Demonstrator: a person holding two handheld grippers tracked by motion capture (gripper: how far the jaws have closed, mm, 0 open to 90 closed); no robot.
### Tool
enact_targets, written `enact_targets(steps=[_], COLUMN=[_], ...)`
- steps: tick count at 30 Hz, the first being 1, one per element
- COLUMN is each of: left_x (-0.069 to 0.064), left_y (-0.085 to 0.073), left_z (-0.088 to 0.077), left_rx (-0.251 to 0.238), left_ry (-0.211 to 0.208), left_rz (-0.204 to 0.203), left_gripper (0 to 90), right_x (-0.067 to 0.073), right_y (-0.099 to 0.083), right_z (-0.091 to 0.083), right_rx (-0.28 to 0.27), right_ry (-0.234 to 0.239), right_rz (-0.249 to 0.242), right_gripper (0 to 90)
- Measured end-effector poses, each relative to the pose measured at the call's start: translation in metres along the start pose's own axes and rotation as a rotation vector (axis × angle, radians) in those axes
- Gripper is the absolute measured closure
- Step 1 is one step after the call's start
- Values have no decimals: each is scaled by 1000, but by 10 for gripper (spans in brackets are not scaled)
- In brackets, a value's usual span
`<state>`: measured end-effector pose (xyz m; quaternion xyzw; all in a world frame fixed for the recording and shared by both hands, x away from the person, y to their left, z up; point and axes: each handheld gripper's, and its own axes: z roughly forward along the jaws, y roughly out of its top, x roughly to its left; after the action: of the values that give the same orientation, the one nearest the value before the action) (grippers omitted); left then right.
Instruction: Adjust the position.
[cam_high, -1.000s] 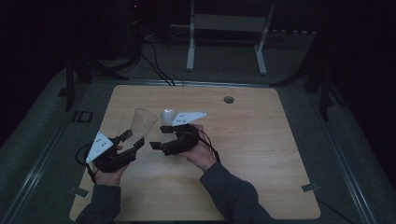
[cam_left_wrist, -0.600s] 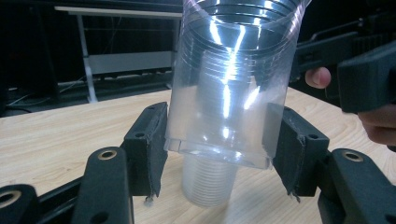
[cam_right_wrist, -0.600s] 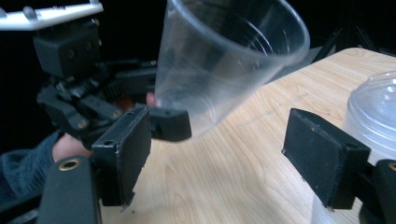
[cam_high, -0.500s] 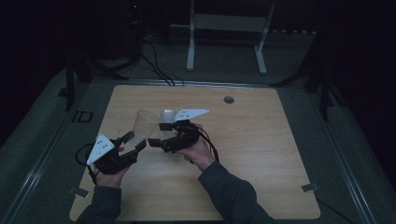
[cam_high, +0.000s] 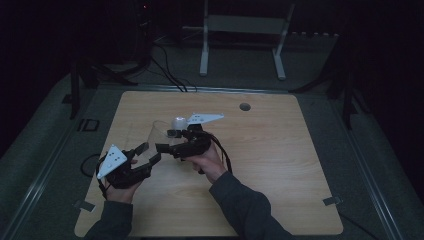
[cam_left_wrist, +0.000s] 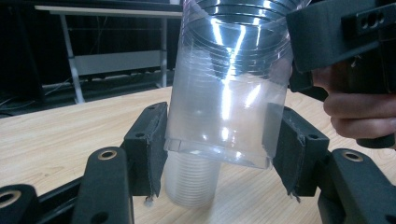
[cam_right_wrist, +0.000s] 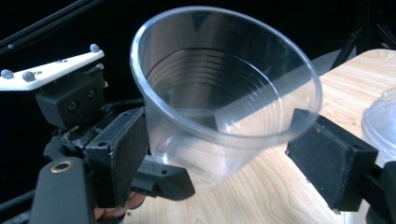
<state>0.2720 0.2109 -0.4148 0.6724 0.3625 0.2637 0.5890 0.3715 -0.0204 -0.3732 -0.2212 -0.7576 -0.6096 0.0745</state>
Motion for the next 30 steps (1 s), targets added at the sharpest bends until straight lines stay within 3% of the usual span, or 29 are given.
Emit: enact_targets(steps=[7,10,13,16,19,25,30], left_x=[-1,-1,-1,-2,-2,-3,-5], left_y=[-1,-1,-1,-2,-1,-1,1], left_z=[1,2,2,3,3,5,7], left_rx=[4,6,8,11,13,20,32], left_ry=[-7,-12,-14,-12,-14,-15,-22], left_rz=[1,2,3,4,7,16,25], left_gripper=[419,419,418,419,418,410,350], right_x=[1,1,1,-1,-2,-1,-2], right_y=[1,0,0,0,0,-1,0], right_z=[3,2,2,3,4,4,2], right_rx=[-13,-38,-38,-52,-53,-58,-57], right_ry=[21,23,25,53,56,39,32], right_rz=[12,12,14,54,59,51,46], right_gripper=[213,274,277,271,261,296,309])
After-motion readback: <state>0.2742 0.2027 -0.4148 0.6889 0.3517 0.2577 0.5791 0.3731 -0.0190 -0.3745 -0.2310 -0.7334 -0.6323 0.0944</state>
